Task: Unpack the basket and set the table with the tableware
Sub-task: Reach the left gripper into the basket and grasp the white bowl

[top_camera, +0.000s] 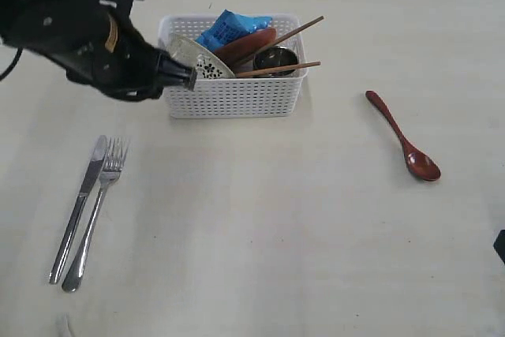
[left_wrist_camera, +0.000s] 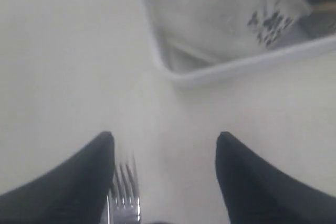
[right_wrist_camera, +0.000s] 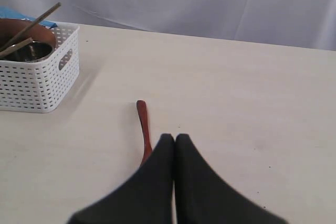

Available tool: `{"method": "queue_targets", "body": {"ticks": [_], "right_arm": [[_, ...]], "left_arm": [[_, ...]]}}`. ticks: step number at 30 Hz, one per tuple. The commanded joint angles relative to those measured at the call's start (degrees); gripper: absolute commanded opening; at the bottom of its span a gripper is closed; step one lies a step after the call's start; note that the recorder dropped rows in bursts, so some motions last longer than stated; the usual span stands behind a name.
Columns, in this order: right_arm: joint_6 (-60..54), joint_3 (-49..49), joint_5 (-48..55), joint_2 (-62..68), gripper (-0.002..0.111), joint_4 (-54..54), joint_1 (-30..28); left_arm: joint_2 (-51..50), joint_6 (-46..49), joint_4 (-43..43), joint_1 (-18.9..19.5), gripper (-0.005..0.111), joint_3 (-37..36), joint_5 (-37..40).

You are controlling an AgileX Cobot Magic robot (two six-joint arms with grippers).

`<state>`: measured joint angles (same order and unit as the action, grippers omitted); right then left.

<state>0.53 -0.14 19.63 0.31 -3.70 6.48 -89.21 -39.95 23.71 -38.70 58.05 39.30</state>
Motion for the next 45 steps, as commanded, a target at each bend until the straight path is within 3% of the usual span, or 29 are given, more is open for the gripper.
{"method": "queue_targets", "body": {"ticks": [1, 5, 8, 12, 15, 19, 22, 26, 34, 36, 39, 45], "right_arm": [[0.21, 0.14, -0.07, -0.31, 0.0, 0.03, -0.38], [0.21, 0.14, -0.07, -0.31, 0.0, 0.03, -0.38], [0.21, 0.14, -0.07, -0.31, 0.0, 0.03, -0.38], [0.21, 0.14, -0.07, -0.31, 0.0, 0.03, -0.38], [0.21, 0.14, -0.07, -0.31, 0.0, 0.03, -0.38], [0.21, 0.14, -0.07, -0.31, 0.0, 0.03, -0.38], [0.21, 0.14, -0.07, -0.31, 0.0, 0.03, -0.38], [0.21, 0.14, -0.07, -0.31, 0.0, 0.03, -0.38], [0.21, 0.14, -0.07, -0.31, 0.0, 0.03, -0.38], [0.21, 0.14, -0.07, -0.31, 0.0, 0.03, -0.38], [0.21, 0.14, -0.07, -0.31, 0.0, 0.03, -0.38], [0.21, 0.14, -0.07, -0.31, 0.0, 0.03, -0.38]], "left_arm": [[-1.7, 10.69, -12.62, 4.17, 0.047, 11.21, 5.92], [-6.42, 16.35, -19.3, 9.23, 0.045, 22.6, 12.83], [-10.29, 26.11, -21.06, 10.14, 0.05, 29.77, 14.86], [-14.7, 61.53, -31.35, 9.98, 0.05, 33.77, 14.59], [-16.67, 87.36, -32.35, 9.98, 0.05, 33.66, 16.46], [-19.47, 112.06, -29.49, 9.98, 0.05, 33.66, 20.33], [-21.2, 125.24, -28.62, 9.98, 0.05, 33.66, 17.1], [-23.31, 128.59, -28.5, 9.98, 0.05, 33.66, 11.78], [-27.44, 128.59, -28.38, 9.98, 0.049, 33.66, 11.65], [-27.85, 128.59, -28.13, 9.98, 0.04, 33.66, 11.65], [-27.61, 128.16, -26.31, 10.09, 0.003, 33.66, 10.72], [-24.87, 128.16, -25.42, 10.09, 0.0, 33.77, 10.53]]}}
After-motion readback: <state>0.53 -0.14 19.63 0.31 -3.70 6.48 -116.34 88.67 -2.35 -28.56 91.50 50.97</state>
